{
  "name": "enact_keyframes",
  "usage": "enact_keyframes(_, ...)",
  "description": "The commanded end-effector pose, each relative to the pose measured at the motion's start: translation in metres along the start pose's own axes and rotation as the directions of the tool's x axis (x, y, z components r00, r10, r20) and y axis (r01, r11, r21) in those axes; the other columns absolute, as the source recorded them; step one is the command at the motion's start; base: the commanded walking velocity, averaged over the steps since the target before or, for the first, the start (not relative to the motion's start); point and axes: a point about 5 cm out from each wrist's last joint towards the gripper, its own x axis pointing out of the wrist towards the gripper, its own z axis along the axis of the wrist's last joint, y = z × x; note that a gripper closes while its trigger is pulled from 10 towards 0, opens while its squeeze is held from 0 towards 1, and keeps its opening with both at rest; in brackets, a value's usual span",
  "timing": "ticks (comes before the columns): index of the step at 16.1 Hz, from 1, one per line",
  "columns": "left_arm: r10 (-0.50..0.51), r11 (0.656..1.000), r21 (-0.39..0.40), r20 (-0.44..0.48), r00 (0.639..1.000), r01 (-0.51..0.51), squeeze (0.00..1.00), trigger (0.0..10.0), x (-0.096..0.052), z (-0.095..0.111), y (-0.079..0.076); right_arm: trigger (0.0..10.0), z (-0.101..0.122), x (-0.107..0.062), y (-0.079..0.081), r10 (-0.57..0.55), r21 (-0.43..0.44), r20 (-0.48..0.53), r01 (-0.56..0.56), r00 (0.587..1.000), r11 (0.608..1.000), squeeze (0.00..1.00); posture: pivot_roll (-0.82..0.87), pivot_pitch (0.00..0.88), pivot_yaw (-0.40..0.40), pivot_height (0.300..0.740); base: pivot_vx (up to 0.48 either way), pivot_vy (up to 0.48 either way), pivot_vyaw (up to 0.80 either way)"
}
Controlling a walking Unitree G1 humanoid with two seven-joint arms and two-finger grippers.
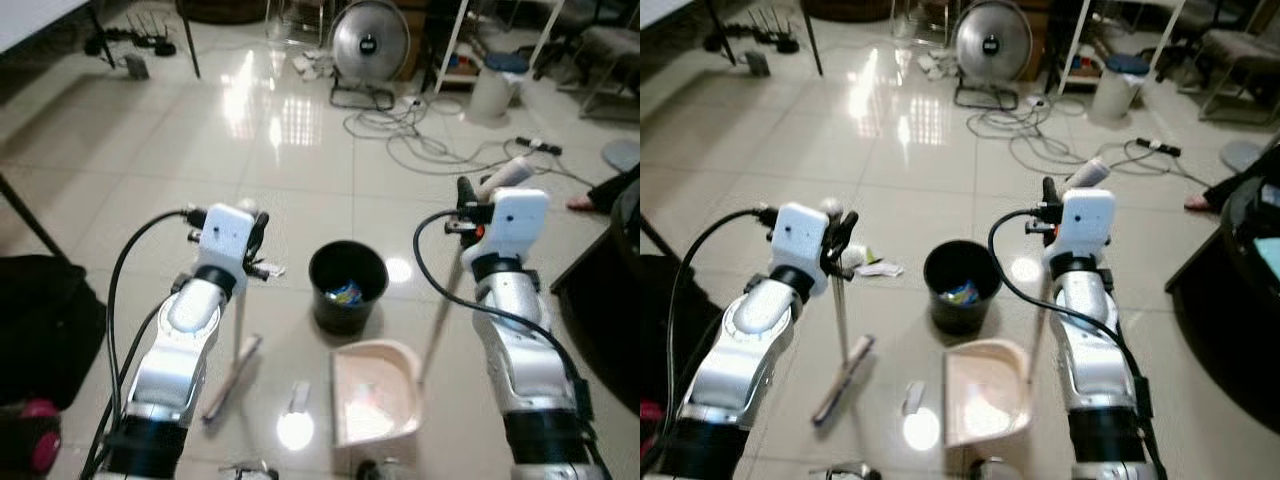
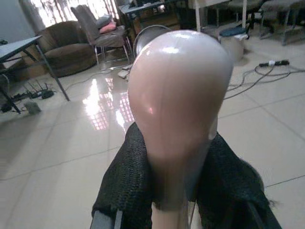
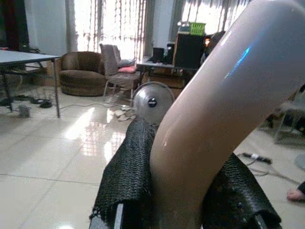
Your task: Sweep floor
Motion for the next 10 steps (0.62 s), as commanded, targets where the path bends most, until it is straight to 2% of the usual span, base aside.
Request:
enact_keyframes(1, 0.006, 1.0, 0.014, 0.038, 0.999, -0.007, 0.0, 10.0, 0.005, 0.007, 0.002, 10.0, 0.005, 0.004, -0.001, 0.021, -0.04, 0.041, -0.019, 0.999, 0.999, 0.0, 0.13, 0.14, -0.016, 0.74, 0.0, 0.0, 0.0)
enact_keyframes(6, 0.002, 0.999, -0.038, 0.026, 1.0, -0.001, 0.0, 10.0, 0.017, 0.0, -0.01, 10.0, -0.003, 0.007, -0.002, -0.002, -0.064, 0.042, 0.004, 0.999, 0.998, 0.0, 0.11, 0.23, -0.008, 0.74, 0.0, 0.0, 0.0)
enact_keyframes(7, 0.03, 0.999, -0.015, 0.057, 0.998, -0.029, 0.0, 10.0, 0.02, 0.002, -0.009, 10.0, -0.005, 0.006, -0.003, 0.004, -0.055, 0.07, 0.0, 0.998, 0.998, 0.0, 0.11, 0.288, 0.02, 0.74, 0.0, 0.0, 0.0)
enact_keyframes(8, 0.077, 0.997, -0.007, 0.081, 0.994, -0.077, 0.0, 10.0, 0.022, 0.003, -0.007, 10.0, -0.009, 0.005, -0.004, 0.009, -0.054, 0.086, -0.005, 0.996, 0.999, 0.0, 0.1, 0.3, 0.018, 0.74, 0.0, 0.0, 0.0)
enact_keyframes(10, 0.096, 0.995, -0.026, 0.121, 0.988, -0.093, 0.0, 10.0, 0.025, 0.003, -0.01, 10.0, -0.013, 0.003, -0.005, -0.013, -0.07, 0.112, 0.021, 0.994, 0.997, 0.0, 0.11, 0.33, 0.009, 0.74, 0.0, 0.0, 0.0)
